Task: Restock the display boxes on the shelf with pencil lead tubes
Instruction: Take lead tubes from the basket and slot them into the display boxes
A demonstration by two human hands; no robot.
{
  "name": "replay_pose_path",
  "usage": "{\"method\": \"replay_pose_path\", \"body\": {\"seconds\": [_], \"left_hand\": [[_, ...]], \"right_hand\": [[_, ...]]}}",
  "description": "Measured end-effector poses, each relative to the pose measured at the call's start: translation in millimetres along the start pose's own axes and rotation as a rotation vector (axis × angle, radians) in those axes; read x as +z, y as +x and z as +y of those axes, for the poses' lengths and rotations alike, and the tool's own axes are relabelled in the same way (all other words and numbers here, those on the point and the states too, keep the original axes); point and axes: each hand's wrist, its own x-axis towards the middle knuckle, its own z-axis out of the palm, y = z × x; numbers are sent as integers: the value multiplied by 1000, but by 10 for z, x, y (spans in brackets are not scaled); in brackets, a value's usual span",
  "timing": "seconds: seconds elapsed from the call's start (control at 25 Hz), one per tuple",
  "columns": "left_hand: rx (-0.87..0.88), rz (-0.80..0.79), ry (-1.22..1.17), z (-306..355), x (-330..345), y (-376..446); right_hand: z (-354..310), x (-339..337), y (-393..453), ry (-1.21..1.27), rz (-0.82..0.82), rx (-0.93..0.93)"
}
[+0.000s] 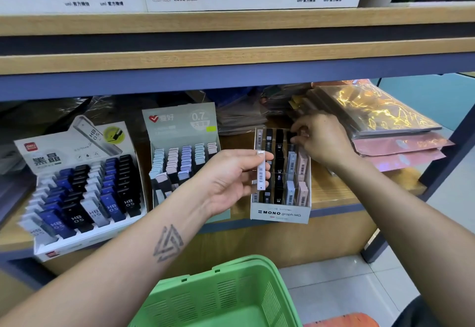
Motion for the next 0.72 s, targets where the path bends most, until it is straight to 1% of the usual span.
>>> {"method": "replay_pose_path", "body": {"seconds": [0.08, 0.24, 0.32, 0.36, 0.4, 0.44, 0.48, 0.52, 0.56, 0.6, 0.64, 0.72], "left_hand": [[-8, 2, -5, -1, -4, 4], [-17, 55, 14, -5, -3, 5], [-2, 71, 14, -5, -2, 8], [11, 70, -13, 1, -4, 9], [30, 72, -45, 9, -11, 12], [54, 81, -76, 18, -22, 14], [81, 97, -102, 27, -31, 15], [110, 116, -124, 36, -37, 14], [135, 137, -146, 43, -42, 12], [155, 158, -167, 44, -43, 11], [170, 179, -186, 40, -41, 16], [191, 206, -189, 22, -33, 23]], "right_hand": [[-19, 17, -10, -38, 24, -19], [-24, 6, -41, -112, 5, -37], [-74, -35, -53, -98, 39, -64], [-136, -80, -66, -20, 57, -70], [-207, -136, -84, 120, 39, -51], [-284, -197, -107, 315, -50, -4], [-356, -261, -139, 527, -206, 52], [-411, -306, -174, 677, -370, 91], [-433, -328, -207, 758, -498, 101], [-429, -330, -234, 820, -575, 110], [-416, -329, -249, 872, -592, 125], [-379, -320, -241, 973, -498, 191]]}}
